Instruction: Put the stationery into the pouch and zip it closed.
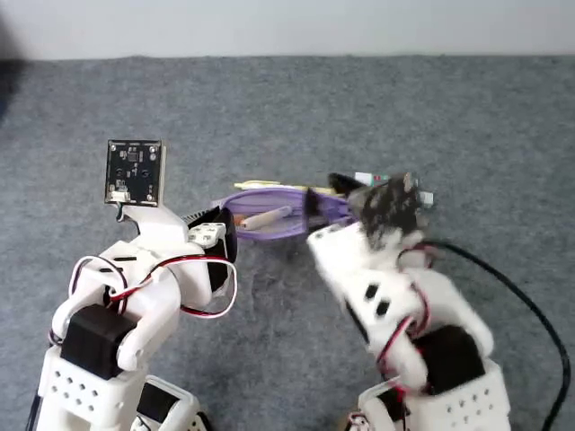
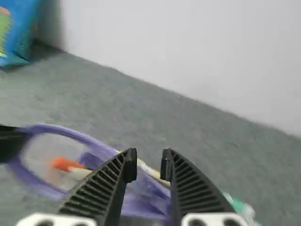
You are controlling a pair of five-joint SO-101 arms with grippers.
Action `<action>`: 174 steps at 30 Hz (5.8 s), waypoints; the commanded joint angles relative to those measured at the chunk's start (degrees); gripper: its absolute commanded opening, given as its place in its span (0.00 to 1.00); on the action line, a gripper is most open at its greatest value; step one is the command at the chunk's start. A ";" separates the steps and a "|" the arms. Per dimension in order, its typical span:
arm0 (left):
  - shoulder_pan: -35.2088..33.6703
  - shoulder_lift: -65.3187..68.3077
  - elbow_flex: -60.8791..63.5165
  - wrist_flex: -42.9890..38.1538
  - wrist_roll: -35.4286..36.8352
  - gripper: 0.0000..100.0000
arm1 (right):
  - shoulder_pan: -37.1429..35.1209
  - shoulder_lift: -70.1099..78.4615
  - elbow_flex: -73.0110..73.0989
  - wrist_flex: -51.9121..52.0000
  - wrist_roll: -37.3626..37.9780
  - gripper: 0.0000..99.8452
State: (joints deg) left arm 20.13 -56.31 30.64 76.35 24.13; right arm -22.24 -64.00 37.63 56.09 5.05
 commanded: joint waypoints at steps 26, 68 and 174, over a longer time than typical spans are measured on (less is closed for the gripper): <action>-1.93 -0.18 -0.22 -1.14 0.53 0.01 | 21.23 56.48 -34.20 22.29 31.56 0.14; -2.37 -0.53 2.95 -0.88 0.35 0.01 | 21.58 113.98 -78.33 22.46 47.56 0.08; -2.37 -0.62 2.86 -0.79 0.53 0.01 | -14.90 -13.67 35.34 -43.47 3.52 0.01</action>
State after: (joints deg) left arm 18.11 -57.01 33.63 76.00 24.13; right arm -38.24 -76.66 73.58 12.31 6.11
